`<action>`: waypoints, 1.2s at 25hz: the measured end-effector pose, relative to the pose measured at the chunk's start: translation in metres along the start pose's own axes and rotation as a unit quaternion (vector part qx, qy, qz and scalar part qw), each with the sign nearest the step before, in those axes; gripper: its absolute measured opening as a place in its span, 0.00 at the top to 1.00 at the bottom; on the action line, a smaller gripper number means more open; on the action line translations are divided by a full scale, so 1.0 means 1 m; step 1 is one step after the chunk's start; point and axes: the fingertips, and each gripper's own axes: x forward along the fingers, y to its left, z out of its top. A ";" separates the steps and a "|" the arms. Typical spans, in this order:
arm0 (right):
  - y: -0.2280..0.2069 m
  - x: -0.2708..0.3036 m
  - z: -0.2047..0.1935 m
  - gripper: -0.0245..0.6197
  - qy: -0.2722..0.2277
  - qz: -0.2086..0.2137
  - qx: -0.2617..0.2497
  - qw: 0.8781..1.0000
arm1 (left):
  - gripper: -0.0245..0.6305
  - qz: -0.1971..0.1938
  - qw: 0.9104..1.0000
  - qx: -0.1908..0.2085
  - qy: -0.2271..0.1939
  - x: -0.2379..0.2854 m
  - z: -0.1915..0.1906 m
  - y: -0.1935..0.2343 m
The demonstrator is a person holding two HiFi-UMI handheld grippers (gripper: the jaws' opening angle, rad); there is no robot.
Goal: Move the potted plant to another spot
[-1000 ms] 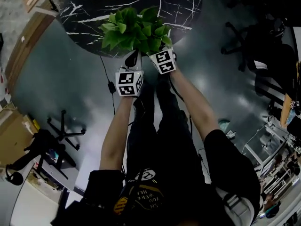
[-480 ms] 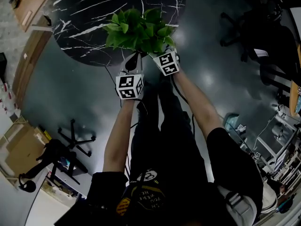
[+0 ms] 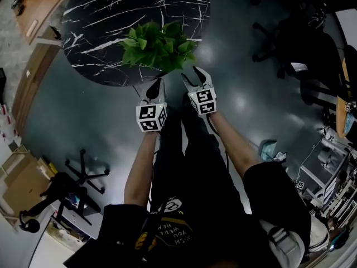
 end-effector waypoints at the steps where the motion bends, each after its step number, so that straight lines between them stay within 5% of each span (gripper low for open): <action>1: 0.003 -0.016 0.006 0.63 -0.006 -0.003 0.011 1.000 | 0.96 -0.004 1.000 0.001 -0.002 -0.005 0.003 -0.008; 10: 0.015 -0.124 0.091 0.96 -0.078 -0.029 0.020 0.996 | 0.96 -0.029 0.997 0.049 -0.053 -0.052 0.059 -0.085; 18: 0.036 -0.175 0.118 0.96 -0.096 -0.001 -0.002 0.995 | 0.96 0.003 0.996 0.020 -0.087 -0.104 0.077 -0.117; 30: 0.049 -0.203 0.134 0.96 -0.125 0.010 0.011 0.992 | 0.96 -0.014 0.992 0.059 -0.111 -0.114 0.095 -0.152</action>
